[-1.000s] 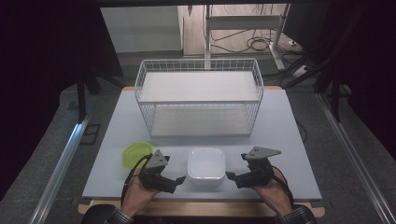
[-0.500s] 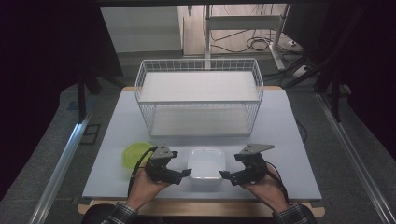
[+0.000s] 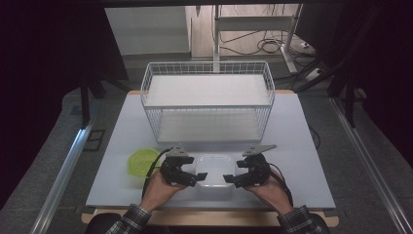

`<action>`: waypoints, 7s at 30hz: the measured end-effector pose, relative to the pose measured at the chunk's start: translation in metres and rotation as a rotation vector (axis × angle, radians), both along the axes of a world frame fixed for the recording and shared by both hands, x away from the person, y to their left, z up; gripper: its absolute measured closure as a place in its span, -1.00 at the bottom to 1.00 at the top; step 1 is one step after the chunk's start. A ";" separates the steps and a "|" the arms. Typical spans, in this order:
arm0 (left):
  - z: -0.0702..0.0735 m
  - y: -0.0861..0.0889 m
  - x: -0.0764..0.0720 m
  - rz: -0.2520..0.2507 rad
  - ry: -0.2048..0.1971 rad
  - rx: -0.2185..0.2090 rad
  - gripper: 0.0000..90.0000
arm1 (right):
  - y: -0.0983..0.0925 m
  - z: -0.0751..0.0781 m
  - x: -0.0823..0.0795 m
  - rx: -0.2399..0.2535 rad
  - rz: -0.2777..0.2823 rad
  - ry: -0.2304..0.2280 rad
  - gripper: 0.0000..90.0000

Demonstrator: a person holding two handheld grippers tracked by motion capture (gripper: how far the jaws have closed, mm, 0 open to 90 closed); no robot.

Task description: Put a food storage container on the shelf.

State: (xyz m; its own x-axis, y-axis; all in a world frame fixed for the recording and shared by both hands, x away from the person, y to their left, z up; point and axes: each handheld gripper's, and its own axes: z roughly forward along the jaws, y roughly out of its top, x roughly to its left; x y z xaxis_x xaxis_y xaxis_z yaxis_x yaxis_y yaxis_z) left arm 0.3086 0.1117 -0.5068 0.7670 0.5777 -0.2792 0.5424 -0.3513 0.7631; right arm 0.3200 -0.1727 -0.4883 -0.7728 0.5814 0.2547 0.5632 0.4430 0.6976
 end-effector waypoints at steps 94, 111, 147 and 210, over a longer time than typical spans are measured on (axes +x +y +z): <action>0.098 0.033 -0.007 0.259 -0.117 -0.140 0.74 | -0.003 0.093 0.010 0.213 -0.106 -0.156 0.78; 0.135 0.042 0.006 0.272 -0.175 -0.149 0.75 | 0.006 0.129 0.030 0.237 -0.084 -0.196 0.78; 0.187 0.051 0.080 0.300 -0.161 -0.232 0.74 | 0.014 0.187 0.097 0.299 -0.140 -0.203 0.78; 0.180 0.035 0.138 0.361 -0.221 -0.149 0.14 | 0.038 0.182 0.153 0.173 -0.319 -0.263 0.19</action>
